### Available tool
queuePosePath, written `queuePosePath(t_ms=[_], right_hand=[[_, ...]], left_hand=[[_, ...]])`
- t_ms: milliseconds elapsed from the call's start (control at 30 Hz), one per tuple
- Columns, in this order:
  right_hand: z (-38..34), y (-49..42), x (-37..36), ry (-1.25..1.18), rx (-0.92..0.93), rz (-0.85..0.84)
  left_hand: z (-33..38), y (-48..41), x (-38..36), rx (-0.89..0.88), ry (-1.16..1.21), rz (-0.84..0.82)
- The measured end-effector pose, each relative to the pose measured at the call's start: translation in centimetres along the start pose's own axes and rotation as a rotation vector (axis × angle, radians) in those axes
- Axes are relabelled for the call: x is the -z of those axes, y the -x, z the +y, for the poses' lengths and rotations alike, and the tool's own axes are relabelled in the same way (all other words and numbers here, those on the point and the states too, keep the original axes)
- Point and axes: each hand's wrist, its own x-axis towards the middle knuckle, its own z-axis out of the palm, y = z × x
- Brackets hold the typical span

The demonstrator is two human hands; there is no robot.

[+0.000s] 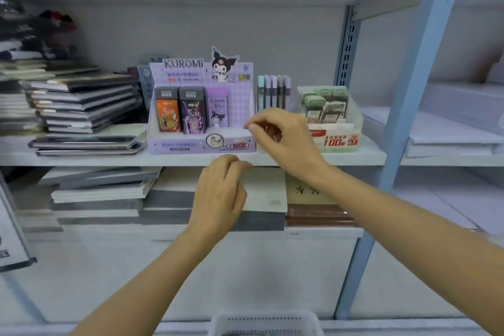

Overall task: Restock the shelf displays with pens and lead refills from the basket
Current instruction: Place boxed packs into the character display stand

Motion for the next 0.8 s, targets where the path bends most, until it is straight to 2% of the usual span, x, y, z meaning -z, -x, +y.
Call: queuePosePath(t_ms=[67, 133, 267, 400, 500, 600, 700, 800], right_hand=[[-0.4, 4.3, -3.2, -0.062, -0.026, -0.134], [0.6, 8.9, -6.5, -0.104, -0.144, -0.257], [4.6, 18.8, -12.5, -0.147, -0.457, -0.579], [8.4, 29.3, -16.7, -0.08, -0.706, -1.006], [9.7, 36.1, -18.7, -0.044, -0.858, -1.244], [10.1, 40.8, -20.0, -0.034, -0.957, -1.299], [10.2, 43.2, -21.1, 0.15, -0.893, -1.243], [10.6, 43.7, -22.0, 0.13, -0.877, -1.215]], left_hand=[[-0.5, 4.1, -2.1, 0.071, 0.026, -0.066], [-1.3, 8.9, -4.7, 0.137, 0.057, -0.183], [-3.4, 19.3, -9.7, 0.368, 0.129, -0.525], [-4.3, 28.5, -13.2, 0.481, 0.088, -0.907], [-4.1, 33.2, -14.5, 0.553, 0.056, -1.112], [-3.8, 35.5, -15.0, 0.518, 0.037, -1.125], [-3.8, 36.0, -15.3, 0.49, -0.017, -1.132], [-3.9, 36.1, -15.7, 0.497, -0.026, -1.15]])
